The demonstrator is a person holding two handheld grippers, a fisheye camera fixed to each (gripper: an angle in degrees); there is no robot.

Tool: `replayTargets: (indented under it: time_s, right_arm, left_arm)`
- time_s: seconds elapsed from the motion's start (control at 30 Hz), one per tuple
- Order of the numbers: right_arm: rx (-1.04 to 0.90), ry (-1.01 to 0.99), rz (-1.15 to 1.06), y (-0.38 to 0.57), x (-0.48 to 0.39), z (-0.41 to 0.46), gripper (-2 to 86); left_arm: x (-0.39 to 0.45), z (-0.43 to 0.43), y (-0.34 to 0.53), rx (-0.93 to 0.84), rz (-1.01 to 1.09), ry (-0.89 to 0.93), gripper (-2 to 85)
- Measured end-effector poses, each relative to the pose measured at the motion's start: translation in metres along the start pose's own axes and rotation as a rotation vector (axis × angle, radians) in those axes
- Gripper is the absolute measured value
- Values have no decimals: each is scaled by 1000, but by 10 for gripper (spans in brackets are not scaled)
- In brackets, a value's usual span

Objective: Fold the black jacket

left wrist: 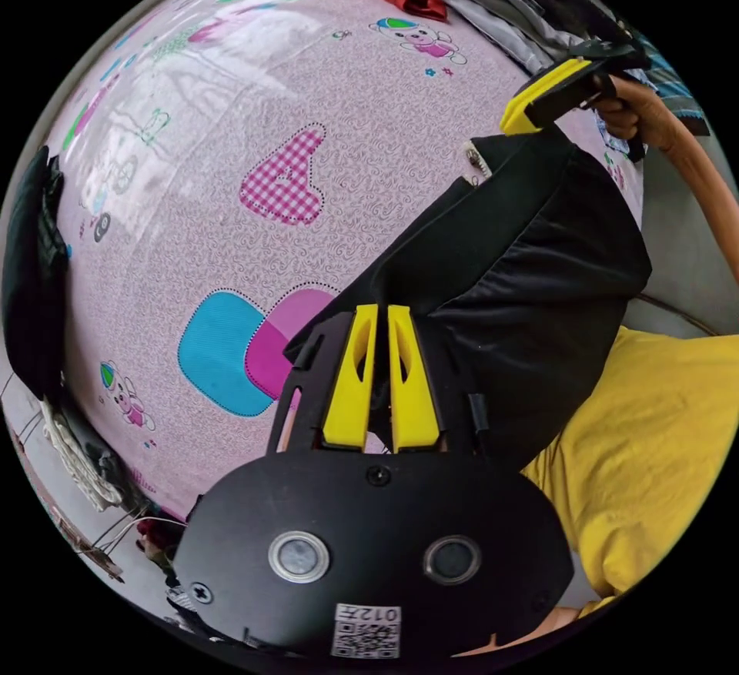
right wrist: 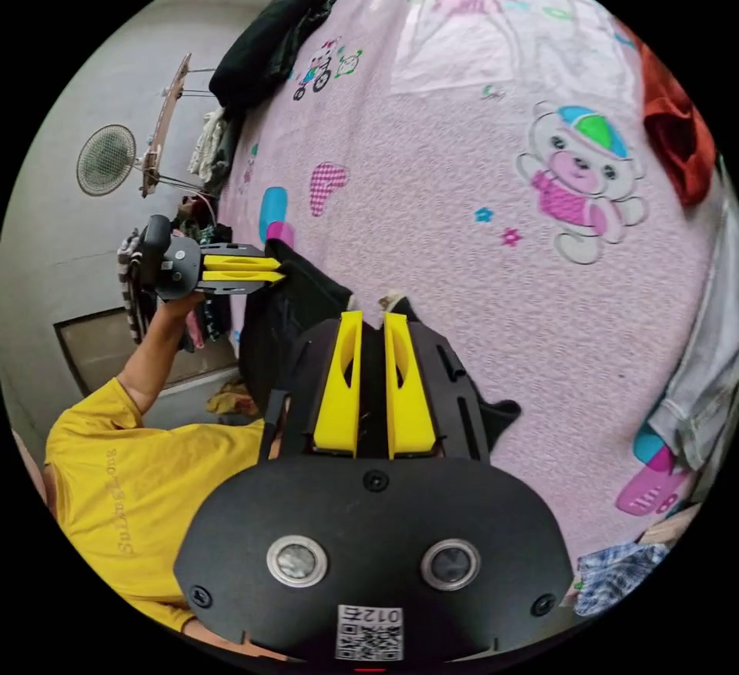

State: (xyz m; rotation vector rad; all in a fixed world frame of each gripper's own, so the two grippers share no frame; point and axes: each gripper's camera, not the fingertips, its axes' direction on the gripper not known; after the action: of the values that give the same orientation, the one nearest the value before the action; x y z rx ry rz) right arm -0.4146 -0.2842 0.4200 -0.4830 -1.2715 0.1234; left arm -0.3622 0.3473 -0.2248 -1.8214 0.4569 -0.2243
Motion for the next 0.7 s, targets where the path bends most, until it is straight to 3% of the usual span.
replayTargets:
  time_s: [0.3, 0.5, 0.6, 0.7]
  right_arm:
    - [-48, 153, -182, 4, -19, 44, 76]
    - [-30, 180, -229, 31, -36, 57, 69]
    - [-71, 76, -233, 41, -28, 71, 75]
    - [-43, 76, -286, 53, -27, 77, 84]
  left_arm:
    - [16, -25, -3, -1, -4, -42, 19]
    - [40, -102, 11, 258, -103, -246, 40]
    - [61, -112, -12, 309, 71, -129, 56]
    - [92, -89, -52, 205, 284, -153, 76]
